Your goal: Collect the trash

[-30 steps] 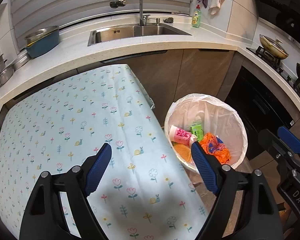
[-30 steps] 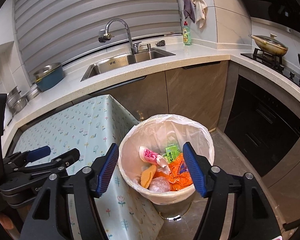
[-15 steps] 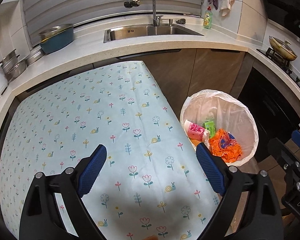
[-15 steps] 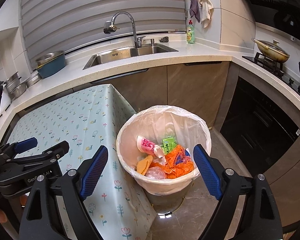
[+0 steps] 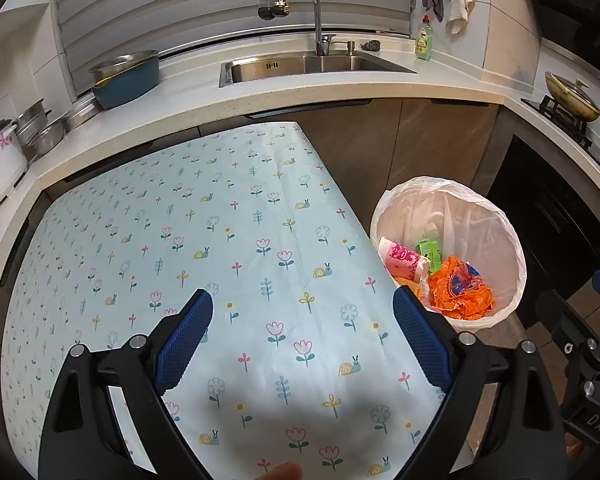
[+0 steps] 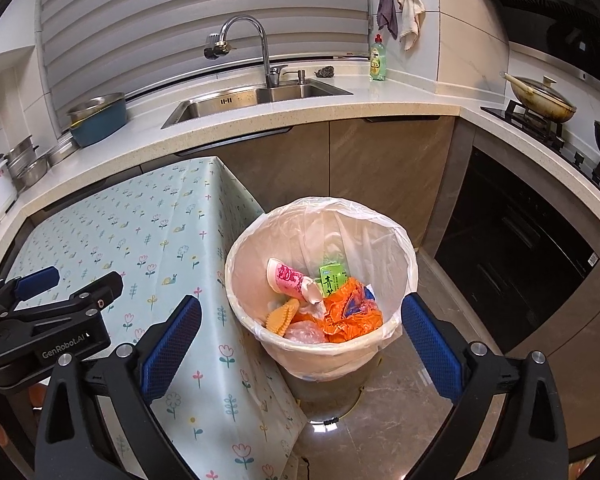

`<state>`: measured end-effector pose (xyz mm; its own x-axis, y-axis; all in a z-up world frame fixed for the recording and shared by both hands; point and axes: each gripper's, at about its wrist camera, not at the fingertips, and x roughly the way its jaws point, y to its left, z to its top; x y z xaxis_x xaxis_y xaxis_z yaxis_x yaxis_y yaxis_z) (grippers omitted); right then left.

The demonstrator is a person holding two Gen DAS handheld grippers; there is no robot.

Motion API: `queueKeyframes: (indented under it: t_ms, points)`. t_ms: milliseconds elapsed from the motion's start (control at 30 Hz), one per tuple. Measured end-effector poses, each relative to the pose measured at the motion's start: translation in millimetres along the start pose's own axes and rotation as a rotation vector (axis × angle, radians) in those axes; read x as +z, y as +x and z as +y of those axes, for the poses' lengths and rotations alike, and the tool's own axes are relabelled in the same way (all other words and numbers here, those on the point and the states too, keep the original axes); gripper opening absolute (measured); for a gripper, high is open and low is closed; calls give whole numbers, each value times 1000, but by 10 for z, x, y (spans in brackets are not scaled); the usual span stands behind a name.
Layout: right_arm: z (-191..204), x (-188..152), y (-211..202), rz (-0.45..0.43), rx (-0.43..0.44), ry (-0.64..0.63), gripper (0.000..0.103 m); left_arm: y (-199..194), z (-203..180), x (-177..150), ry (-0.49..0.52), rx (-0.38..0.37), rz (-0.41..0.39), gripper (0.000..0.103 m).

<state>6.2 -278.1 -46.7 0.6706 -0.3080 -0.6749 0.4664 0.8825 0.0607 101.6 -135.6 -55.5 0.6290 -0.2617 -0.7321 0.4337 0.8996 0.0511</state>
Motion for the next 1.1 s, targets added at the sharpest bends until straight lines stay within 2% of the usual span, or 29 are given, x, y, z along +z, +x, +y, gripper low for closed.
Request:
queueKeyframes:
  t_ms: [1100]
  points:
    - [25, -116, 56, 29, 3, -30, 97, 19, -94, -98, 14, 18, 17, 87]
